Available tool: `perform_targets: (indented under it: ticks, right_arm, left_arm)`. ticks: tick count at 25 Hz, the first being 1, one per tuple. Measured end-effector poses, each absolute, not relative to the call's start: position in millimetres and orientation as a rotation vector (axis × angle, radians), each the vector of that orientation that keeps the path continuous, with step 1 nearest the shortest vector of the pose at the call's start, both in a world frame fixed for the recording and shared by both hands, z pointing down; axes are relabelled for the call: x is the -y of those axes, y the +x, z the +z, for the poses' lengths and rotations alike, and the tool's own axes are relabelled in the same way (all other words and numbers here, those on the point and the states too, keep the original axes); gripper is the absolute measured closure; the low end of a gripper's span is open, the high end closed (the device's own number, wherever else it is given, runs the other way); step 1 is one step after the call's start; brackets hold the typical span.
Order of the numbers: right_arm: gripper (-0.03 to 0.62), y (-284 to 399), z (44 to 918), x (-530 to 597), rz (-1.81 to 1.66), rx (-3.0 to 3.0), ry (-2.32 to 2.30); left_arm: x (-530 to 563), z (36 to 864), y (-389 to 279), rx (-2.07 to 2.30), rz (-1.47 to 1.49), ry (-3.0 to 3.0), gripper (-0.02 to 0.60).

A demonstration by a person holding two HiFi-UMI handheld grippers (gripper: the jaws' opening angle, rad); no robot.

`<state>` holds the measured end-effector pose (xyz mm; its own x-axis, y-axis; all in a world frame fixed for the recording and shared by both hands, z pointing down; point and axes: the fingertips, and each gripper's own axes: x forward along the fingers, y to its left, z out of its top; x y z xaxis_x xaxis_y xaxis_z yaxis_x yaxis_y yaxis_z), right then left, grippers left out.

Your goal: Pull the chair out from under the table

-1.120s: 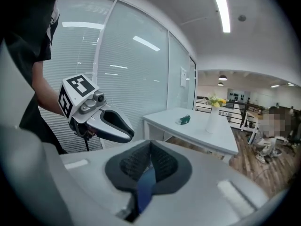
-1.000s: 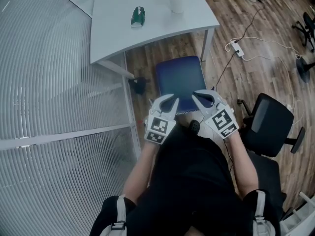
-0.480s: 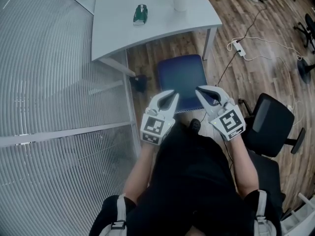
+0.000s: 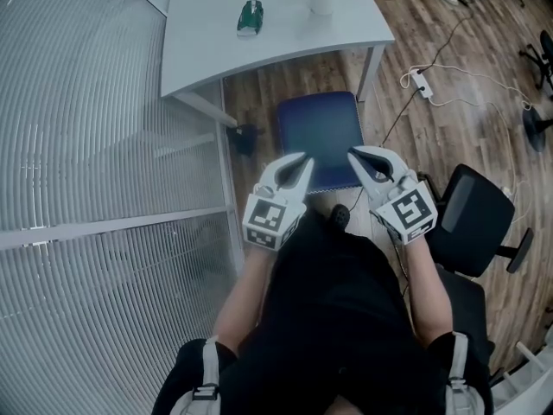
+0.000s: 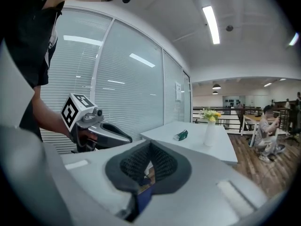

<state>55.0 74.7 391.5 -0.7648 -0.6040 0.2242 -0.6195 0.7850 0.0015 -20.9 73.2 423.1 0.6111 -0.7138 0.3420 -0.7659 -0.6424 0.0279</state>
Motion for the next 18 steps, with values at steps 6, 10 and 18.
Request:
perform_targets:
  ticks: [6, 10, 18]
  right_arm:
    - [0.595, 64.9, 389.5, -74.1, 0.122, 2.74, 1.005]
    - [0.594, 66.5, 395.1, -73.9, 0.144, 2.733, 1.004]
    - [0.594, 69.8, 395.7, -75.3, 0.142, 2.738, 1.008]
  left_arm:
    - [-76.5, 415.4, -12.8, 1.215, 0.42, 2.703, 0.555]
    - [-73.2, 414.9, -12.5, 1.217, 0.423, 2.71, 0.555]
    - [-81.4, 414.6, -3.7, 1.188, 0.408, 2.744, 0.555]
